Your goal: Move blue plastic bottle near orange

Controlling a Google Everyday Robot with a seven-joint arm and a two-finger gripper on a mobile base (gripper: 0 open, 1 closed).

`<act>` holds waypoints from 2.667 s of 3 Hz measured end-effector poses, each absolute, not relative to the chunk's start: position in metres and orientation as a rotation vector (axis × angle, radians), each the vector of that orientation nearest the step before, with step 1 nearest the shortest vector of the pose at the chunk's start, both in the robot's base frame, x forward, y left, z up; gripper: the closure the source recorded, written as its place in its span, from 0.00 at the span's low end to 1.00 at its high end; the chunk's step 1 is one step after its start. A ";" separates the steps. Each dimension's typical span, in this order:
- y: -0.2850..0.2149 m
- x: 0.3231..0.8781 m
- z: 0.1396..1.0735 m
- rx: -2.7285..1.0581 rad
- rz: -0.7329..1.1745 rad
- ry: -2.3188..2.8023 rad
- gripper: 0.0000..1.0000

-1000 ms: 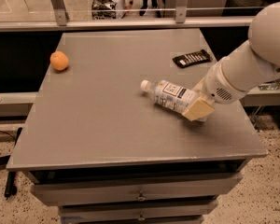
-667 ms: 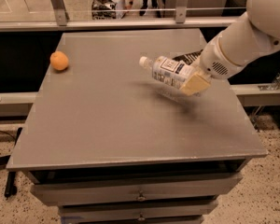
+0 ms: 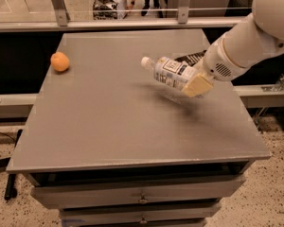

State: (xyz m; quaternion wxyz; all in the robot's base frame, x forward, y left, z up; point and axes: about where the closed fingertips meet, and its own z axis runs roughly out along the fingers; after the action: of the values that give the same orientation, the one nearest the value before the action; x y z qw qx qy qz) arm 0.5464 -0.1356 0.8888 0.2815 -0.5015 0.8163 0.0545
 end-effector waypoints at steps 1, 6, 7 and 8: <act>-0.138 0.586 0.893 -1.257 0.141 2.195 1.00; 0.057 0.755 0.976 -1.368 0.433 1.915 1.00; 0.057 0.755 0.975 -1.369 0.433 1.915 1.00; 0.055 0.749 0.957 -1.332 0.469 1.967 1.00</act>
Offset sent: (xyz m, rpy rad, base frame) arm 0.2043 0.0179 0.0650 0.0878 -0.1371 -0.0965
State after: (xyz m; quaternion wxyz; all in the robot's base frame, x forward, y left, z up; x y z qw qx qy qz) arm 0.7495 0.0554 0.9573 0.3526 -0.5148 0.7602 0.1811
